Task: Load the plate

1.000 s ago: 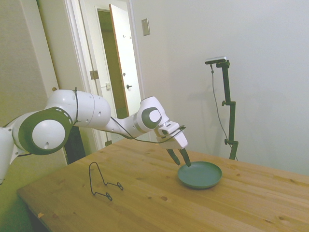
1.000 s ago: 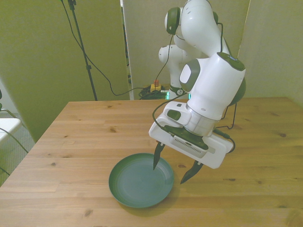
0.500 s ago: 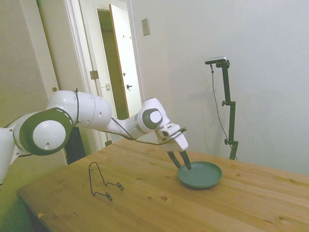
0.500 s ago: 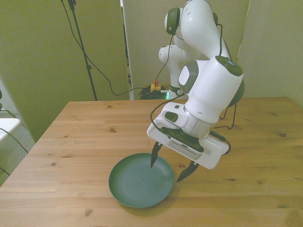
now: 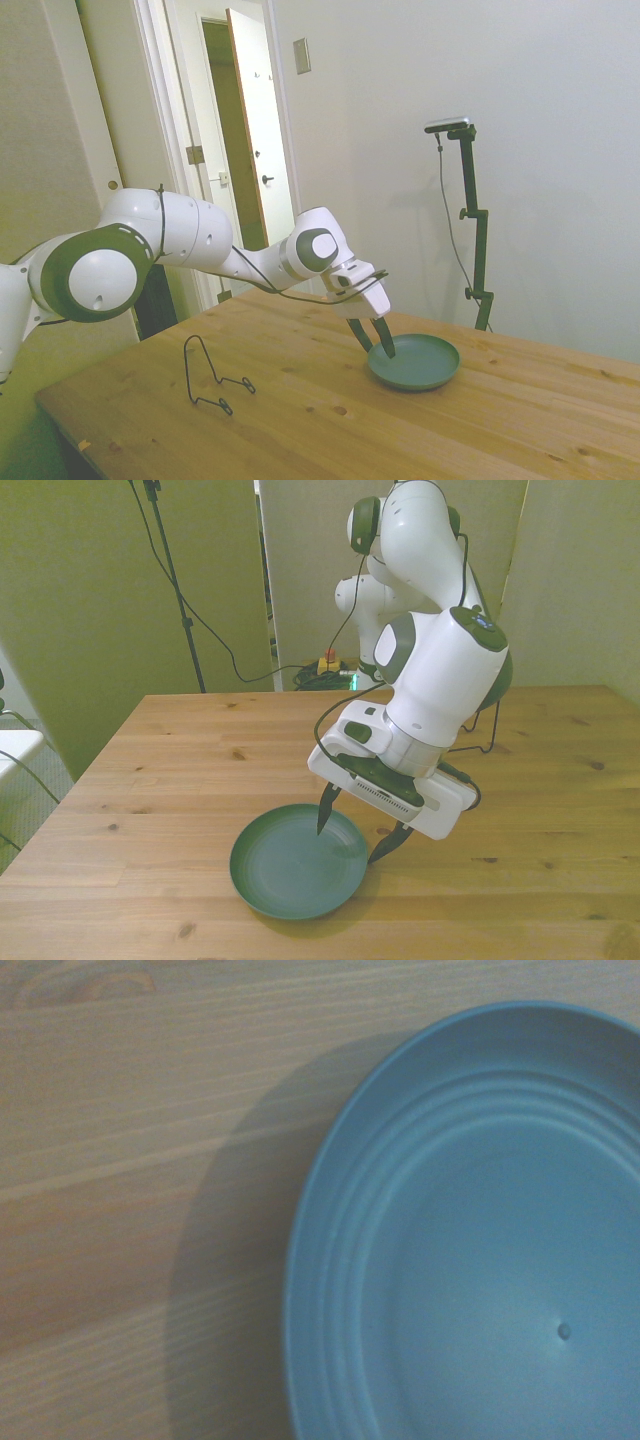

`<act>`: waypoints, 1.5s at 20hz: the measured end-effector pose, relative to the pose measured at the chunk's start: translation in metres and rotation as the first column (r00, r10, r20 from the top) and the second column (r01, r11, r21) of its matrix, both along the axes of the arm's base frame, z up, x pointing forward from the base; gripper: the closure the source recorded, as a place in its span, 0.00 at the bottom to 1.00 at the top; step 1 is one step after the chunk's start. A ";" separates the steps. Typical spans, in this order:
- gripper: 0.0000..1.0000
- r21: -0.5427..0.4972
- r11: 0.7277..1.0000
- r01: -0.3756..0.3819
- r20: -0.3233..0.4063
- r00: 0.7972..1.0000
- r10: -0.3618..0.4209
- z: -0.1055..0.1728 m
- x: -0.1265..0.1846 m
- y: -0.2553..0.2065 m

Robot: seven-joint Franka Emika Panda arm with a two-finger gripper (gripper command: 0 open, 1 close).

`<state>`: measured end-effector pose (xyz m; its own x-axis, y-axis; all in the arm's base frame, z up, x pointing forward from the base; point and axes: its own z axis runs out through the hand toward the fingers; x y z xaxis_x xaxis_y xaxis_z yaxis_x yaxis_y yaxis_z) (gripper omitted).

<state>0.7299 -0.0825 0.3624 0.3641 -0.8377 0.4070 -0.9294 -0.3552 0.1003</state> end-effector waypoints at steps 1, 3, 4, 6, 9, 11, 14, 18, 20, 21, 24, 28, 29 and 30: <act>1.00 0.001 1.000 0.001 -0.001 1.000 -0.001 0.000 0.000 0.000; 1.00 0.004 1.000 0.003 -0.002 1.000 -0.003 -0.002 0.000 -0.001; 1.00 0.006 1.000 0.004 -0.004 1.000 -0.004 -0.003 0.000 -0.001; 1.00 0.012 1.000 0.005 -0.004 1.000 -0.005 -0.004 0.000 0.000; 1.00 0.020 1.000 0.005 -0.005 1.000 -0.005 -0.006 0.001 0.000; 1.00 0.033 0.999 0.007 -0.005 1.000 -0.007 -0.007 0.001 0.000; 1.00 0.065 0.998 0.011 -0.003 1.000 -0.011 -0.008 0.002 -0.001; 1.00 0.098 0.995 0.011 0.002 1.000 -0.012 -0.007 0.005 -0.002; 1.00 0.115 0.993 0.012 0.004 1.000 -0.012 -0.005 0.006 -0.002; 1.00 0.124 0.992 0.014 0.003 1.000 -0.015 -0.004 0.006 -0.003; 1.00 0.137 0.990 0.019 0.000 1.000 -0.019 -0.002 0.007 -0.004; 1.00 0.177 0.984 0.033 0.015 0.999 -0.036 0.002 0.009 -0.004; 1.00 0.197 0.980 0.036 0.023 0.999 -0.042 0.004 0.011 -0.003; 1.00 0.218 0.975 0.039 0.033 0.998 -0.047 0.008 0.012 0.000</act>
<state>0.7422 -0.0825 0.3702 0.3135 -0.9223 0.2261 -0.9460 -0.3241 -0.0107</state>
